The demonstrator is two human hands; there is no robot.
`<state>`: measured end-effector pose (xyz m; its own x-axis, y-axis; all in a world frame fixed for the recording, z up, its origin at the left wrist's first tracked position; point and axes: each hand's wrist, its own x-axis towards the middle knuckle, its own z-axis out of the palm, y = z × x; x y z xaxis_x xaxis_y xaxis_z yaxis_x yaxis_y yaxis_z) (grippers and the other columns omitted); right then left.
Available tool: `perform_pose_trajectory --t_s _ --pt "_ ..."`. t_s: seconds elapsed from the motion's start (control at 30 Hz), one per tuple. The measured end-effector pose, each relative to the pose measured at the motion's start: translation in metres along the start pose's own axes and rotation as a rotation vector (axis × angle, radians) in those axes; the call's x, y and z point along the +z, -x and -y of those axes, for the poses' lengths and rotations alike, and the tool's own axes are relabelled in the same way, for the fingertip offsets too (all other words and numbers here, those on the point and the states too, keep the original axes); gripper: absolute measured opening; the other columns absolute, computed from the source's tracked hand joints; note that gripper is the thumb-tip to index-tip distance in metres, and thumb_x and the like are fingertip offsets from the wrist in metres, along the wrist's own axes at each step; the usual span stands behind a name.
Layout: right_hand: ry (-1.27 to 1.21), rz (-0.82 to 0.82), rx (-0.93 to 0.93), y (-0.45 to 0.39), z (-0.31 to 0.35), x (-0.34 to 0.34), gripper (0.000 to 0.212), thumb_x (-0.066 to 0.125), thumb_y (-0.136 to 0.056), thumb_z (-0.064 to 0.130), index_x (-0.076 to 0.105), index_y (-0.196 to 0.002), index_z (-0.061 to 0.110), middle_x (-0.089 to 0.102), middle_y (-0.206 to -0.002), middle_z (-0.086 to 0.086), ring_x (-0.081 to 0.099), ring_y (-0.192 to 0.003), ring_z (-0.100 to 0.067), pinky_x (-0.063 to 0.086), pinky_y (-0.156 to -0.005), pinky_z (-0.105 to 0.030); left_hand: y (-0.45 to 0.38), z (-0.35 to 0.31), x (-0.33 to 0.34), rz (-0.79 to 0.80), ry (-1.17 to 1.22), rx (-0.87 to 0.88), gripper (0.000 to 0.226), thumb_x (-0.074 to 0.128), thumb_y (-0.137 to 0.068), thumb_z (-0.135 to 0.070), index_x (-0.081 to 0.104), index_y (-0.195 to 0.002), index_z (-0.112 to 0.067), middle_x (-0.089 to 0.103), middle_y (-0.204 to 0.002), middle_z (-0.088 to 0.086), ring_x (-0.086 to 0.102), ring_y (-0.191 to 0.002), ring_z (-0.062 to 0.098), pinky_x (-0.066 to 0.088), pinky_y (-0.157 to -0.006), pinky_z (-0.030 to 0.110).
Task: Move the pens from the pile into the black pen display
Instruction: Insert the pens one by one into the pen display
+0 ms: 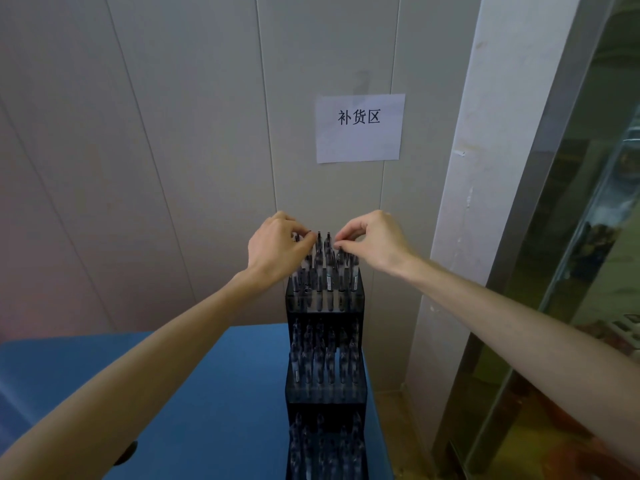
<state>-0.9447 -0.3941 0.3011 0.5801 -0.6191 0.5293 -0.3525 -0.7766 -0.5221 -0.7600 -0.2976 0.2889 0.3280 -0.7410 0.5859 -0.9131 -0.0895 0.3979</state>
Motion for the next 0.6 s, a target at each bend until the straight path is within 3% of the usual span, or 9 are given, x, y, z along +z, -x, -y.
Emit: perform_pose_trajectory --t_s 0.1,0.2,0.27,0.4,0.5,0.6 --pt "0.034 0.041 -0.031 -0.001 -0.002 -0.002 0.007 0.079 -0.088 0.027 0.082 -0.094 0.026 0.078 -0.089 0.014 0.07 -0.081 0.002 0.06 -0.088 -0.033 -0.004 0.007 0.0 0.001 -0.063 -0.013 0.029 0.06 -0.095 -0.046 0.08 -0.089 -0.026 0.062 -0.108 -0.01 0.058 -0.095 0.011 0.049 -0.074 0.031" --pt "0.137 0.125 -0.093 0.0 -0.001 -0.002 0.015 0.068 -0.096 0.027 0.08 -0.105 0.025 0.077 -0.103 0.013 0.071 -0.095 -0.004 0.054 -0.101 -0.037 -0.007 0.013 0.002 0.047 -0.089 -0.003 0.045 0.055 -0.098 -0.047 0.067 -0.061 -0.025 0.068 -0.102 -0.008 0.06 -0.082 0.012 0.049 -0.066 0.029" --pt "0.158 0.163 -0.1 0.001 -0.001 -0.004 0.019 0.063 -0.1 0.024 0.078 -0.111 0.024 0.076 -0.11 0.012 0.069 -0.102 -0.005 0.052 -0.104 -0.038 -0.008 0.015 0.004 0.059 -0.089 0.016 0.052 0.052 -0.1 -0.046 0.064 -0.056 -0.021 0.071 -0.102 -0.006 0.063 -0.08 0.012 0.051 -0.065 0.029" --pt "0.114 0.139 -0.073 0.003 0.0 -0.006 0.028 0.054 -0.1 0.016 0.076 -0.117 0.021 0.074 -0.117 0.009 0.065 -0.112 -0.007 0.049 -0.107 -0.038 0.0 0.011 0.001 0.035 -0.123 0.086 0.041 0.048 -0.103 -0.045 0.079 -0.09 -0.02 0.066 -0.118 -0.006 0.062 -0.102 0.015 0.054 -0.08 0.035" --pt "0.104 0.117 -0.108 0.01 0.002 -0.003 0.034 0.048 -0.102 0.019 0.069 -0.128 0.018 0.068 -0.131 0.006 0.056 -0.127 -0.01 0.042 -0.112 -0.04 0.009 0.005 -0.001 0.008 -0.14 0.145 0.039 0.044 -0.105 -0.045 0.071 -0.119 -0.02 0.058 -0.133 -0.004 0.055 -0.12 0.017 0.049 -0.085 0.035" --pt "0.18 0.162 -0.162 0.023 0.001 0.003 0.038 0.045 -0.107 0.029 0.059 -0.14 0.016 0.059 -0.143 0.002 0.044 -0.138 -0.014 0.032 -0.118 -0.039 0.018 0.01 0.003 0.096 -0.145 0.171 0.049 0.032 -0.108 -0.047 0.054 -0.143 -0.02 0.045 -0.153 0.0 0.044 -0.138 0.021 0.045 -0.105 0.041"
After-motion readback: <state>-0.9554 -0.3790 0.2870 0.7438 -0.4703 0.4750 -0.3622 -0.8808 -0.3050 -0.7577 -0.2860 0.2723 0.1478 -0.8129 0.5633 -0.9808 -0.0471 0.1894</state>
